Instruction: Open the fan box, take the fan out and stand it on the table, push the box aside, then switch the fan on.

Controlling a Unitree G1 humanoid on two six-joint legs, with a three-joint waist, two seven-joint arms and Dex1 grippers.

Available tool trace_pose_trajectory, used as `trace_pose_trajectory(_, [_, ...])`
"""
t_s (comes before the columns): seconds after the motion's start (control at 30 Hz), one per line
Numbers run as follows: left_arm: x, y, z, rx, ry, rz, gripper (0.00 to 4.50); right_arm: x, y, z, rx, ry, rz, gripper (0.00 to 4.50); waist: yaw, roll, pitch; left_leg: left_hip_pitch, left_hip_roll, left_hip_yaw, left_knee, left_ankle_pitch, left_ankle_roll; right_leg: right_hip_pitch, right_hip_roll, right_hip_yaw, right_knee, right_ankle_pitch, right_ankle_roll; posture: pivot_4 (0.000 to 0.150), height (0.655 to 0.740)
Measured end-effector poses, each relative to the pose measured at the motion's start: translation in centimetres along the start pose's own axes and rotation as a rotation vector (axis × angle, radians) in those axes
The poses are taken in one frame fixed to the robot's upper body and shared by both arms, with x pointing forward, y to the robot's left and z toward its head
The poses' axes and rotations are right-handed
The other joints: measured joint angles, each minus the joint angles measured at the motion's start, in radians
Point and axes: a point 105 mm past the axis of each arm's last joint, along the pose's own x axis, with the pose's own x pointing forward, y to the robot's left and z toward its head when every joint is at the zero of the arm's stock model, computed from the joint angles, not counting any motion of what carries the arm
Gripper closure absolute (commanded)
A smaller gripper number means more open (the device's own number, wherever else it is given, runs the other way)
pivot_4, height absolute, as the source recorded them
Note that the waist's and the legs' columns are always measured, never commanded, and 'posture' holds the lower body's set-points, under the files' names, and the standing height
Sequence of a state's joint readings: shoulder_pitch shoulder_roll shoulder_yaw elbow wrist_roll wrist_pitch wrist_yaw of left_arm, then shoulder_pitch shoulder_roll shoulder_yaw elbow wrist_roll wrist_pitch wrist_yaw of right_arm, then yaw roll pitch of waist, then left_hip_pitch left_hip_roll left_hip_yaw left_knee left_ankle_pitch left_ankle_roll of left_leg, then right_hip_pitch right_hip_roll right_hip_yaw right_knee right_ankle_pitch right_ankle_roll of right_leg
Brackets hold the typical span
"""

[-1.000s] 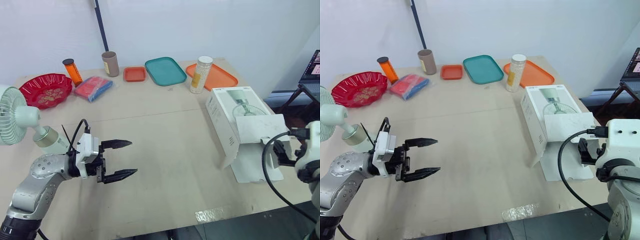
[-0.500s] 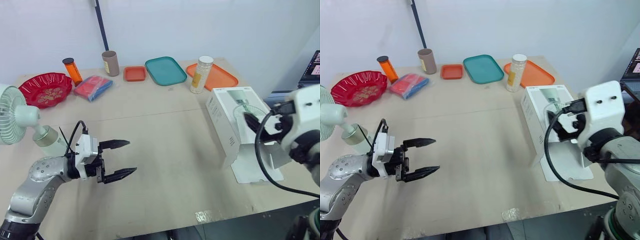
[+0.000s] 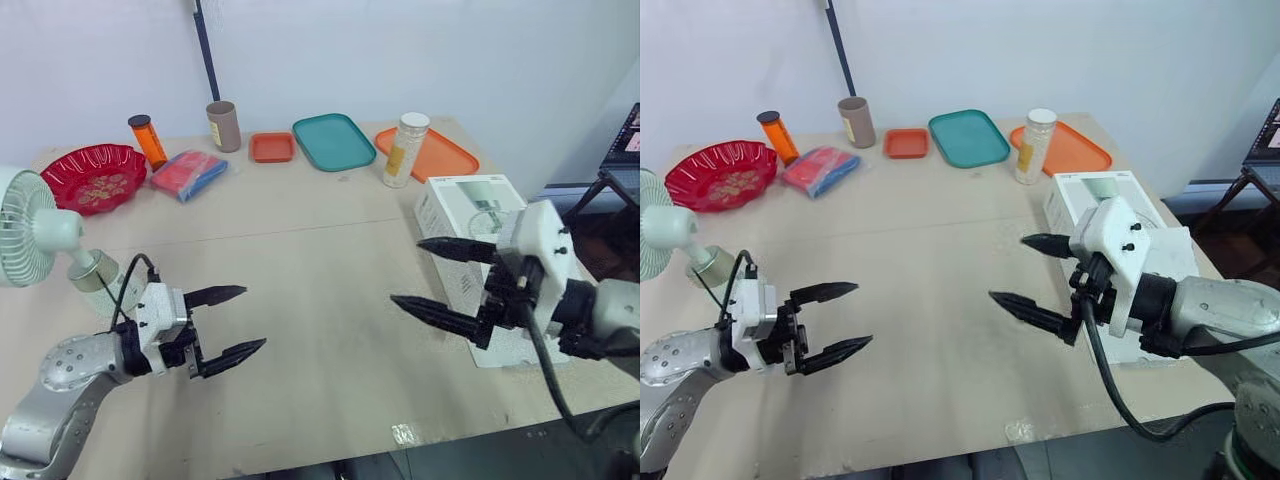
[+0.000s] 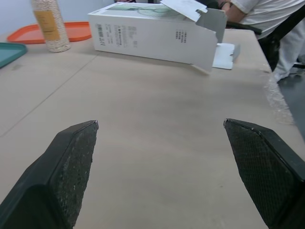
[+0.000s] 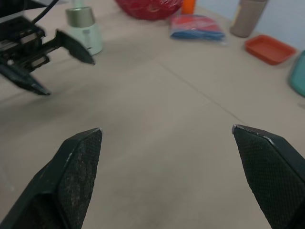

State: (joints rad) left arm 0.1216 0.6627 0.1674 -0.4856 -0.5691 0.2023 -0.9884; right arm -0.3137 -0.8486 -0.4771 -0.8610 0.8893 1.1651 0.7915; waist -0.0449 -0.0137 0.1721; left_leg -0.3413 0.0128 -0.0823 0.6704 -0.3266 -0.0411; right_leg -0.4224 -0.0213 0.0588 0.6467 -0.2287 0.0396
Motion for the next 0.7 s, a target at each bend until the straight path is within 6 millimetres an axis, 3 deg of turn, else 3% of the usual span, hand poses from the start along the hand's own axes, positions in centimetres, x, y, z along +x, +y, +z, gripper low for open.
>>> trace_pose_trajectory(0.3, [-1.7,-0.9,-0.3,0.019,0.045,0.104,0.00,1.9,1.1,-1.3,-0.054,-0.001,0.138,0.04,0.001,-0.002,0.001,0.000,0.000,0.000,0.000,0.000,0.000,0.000,0.000,0.000,0.000,0.000,0.000,0.150,0.7400])
trace_pose_trajectory(0.7, [-4.0,-2.7,-0.1,-0.032,0.066,0.394,0.00,3.3,0.0,-2.4,-0.084,-0.005,0.181,0.04,0.001,-0.005,0.003,0.000,0.000,0.000,0.000,0.000,0.000,0.001,0.000,0.000,0.000,0.000,0.000,0.150,0.7400])
